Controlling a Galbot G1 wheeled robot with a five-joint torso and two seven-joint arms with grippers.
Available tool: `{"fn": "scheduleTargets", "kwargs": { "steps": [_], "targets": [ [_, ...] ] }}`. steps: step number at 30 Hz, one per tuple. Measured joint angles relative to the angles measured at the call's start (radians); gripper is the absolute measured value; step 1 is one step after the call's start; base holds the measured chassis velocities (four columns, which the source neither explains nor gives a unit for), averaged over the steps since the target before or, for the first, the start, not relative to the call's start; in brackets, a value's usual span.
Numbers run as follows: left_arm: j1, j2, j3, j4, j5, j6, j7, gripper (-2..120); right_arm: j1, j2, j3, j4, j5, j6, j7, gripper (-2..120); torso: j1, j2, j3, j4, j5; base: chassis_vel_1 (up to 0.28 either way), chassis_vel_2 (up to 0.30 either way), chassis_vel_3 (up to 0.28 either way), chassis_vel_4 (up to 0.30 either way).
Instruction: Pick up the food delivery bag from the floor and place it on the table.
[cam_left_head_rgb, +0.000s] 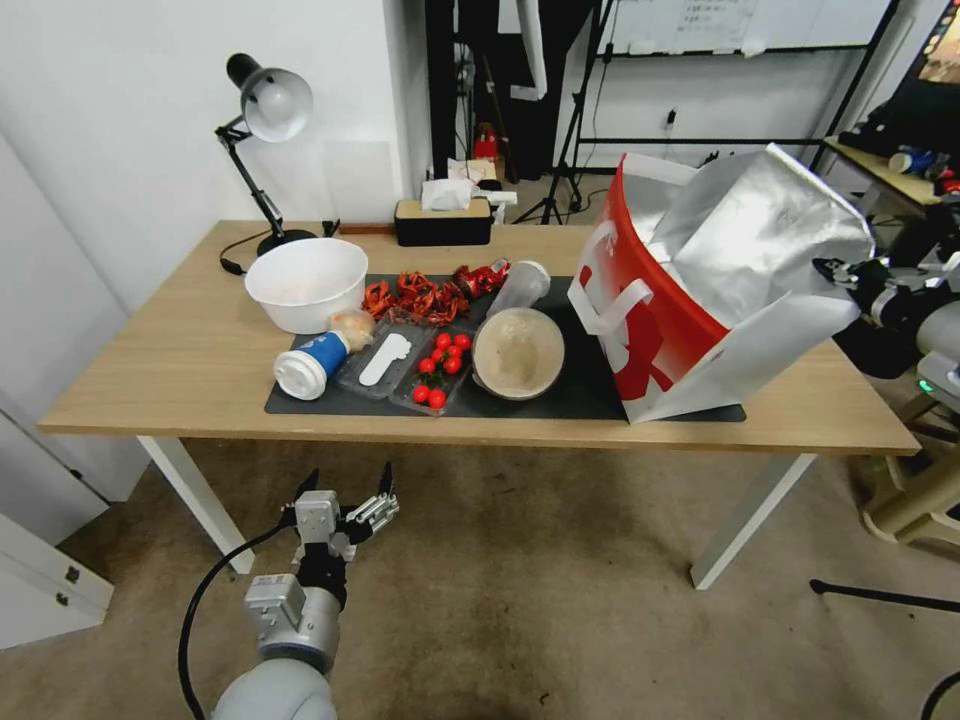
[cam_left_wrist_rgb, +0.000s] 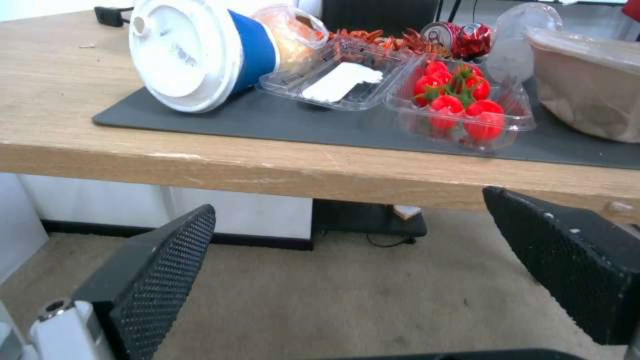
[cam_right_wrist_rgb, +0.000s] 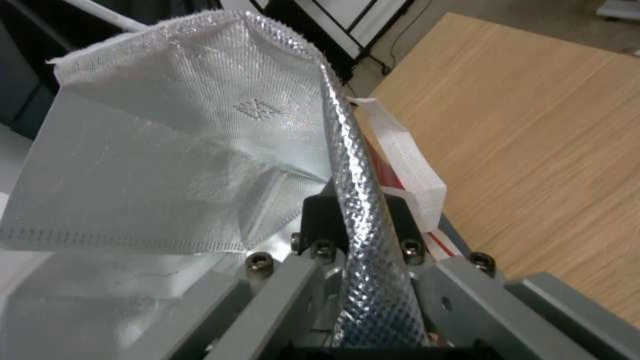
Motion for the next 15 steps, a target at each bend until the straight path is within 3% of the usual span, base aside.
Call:
{"fn": "scheduleTargets", "kwargs": {
  "steps": [7, 10, 13, 15],
  "targets": [
    [0.0, 0.002, 0.0, 0.007, -0.001, -0.008, 0.0, 100, -0.014, -0.007, 0.008, 0.0, -0.014, -0.001, -0.013, 1, 0.0, 0.0, 0.0, 0.0, 0.0, 0.0, 0.0, 0.0, 0.0],
    [-0.001, 0.003, -0.001, 0.008, -0.002, -0.009, 0.0, 100, -0.014, -0.007, 0.008, 0.001, -0.017, -0.003, -0.022, 9, 0.0, 0.0, 0.0, 0.0, 0.0, 0.0, 0.0, 0.0, 0.0],
    [0.0, 0.003, -0.002, 0.007, -0.002, -0.009, 0.0, 100, -0.007, -0.006, -0.001, 0.001, -0.026, -0.006, -0.037, 25, 0.0, 0.0, 0.0, -0.0001, 0.0, 0.0, 0.0, 0.0, 0.0],
    [0.0, 0.003, -0.002, 0.007, -0.002, -0.009, 0.0, 100, -0.003, -0.006, -0.004, 0.0, -0.028, -0.006, -0.038, 28, 0.0, 0.0, 0.0, 0.0, 0.0, 0.0, 0.0, 0.0, 0.0]
  ]
}}
